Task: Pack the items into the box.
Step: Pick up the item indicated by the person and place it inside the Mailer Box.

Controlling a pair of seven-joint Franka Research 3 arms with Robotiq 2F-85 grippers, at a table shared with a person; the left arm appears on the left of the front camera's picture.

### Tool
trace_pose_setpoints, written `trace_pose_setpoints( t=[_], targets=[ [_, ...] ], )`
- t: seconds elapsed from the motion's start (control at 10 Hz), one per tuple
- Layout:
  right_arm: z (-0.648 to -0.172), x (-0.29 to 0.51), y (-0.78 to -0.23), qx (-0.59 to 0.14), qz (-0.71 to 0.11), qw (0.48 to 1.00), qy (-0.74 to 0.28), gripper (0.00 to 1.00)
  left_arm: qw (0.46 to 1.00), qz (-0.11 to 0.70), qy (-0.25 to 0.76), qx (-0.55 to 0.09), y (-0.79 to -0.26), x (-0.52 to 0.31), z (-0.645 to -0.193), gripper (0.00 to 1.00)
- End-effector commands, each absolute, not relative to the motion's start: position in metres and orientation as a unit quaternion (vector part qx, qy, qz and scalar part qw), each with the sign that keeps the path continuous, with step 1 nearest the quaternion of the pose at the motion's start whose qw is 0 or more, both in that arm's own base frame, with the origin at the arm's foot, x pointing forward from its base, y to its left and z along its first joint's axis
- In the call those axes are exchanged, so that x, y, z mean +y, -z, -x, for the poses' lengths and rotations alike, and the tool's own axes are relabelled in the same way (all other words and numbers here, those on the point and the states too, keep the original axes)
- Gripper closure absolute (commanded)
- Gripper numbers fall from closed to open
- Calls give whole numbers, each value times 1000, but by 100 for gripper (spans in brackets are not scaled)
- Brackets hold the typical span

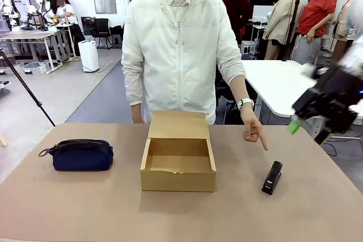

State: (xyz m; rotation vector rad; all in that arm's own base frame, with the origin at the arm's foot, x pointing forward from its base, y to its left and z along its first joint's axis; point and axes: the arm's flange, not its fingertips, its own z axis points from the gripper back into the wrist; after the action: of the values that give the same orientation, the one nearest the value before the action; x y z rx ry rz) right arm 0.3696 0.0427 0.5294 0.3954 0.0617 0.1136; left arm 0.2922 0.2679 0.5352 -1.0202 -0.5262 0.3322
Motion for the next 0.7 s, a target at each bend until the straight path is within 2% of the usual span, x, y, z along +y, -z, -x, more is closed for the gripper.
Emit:
trace_pose_setpoints(
  t=[0.0, 0.1, 0.3, 0.4, 0.5, 0.6],
  targets=[
    [-412, 52, -495, 130, -9, 989, -71, 0, 822, 487, -150, -254, -535, 269, -292, 0],
    [-430, 57, -474, 123, 49, 990, -52, 0, 822, 487, -150, -254, -535, 269, -292, 0],
    [-447, 62, -437, 115, 89, 989, -43, 0, 822, 487, -150, -254, -535, 269, -292, 0],
    [-446, 64, -437, 85, 56, 995, -24, 0, 822, 487, -150, -254, -535, 269, -292, 0],
    [-434, 63, -432, 122, 60, 989, -62, 0, 822, 487, -150, -254, -535, 269, -292, 0],
    [-434, 63, -432, 122, 60, 989, -62, 0, 822, 487, -150, -254, -535, 269, -292, 0]
  ],
)
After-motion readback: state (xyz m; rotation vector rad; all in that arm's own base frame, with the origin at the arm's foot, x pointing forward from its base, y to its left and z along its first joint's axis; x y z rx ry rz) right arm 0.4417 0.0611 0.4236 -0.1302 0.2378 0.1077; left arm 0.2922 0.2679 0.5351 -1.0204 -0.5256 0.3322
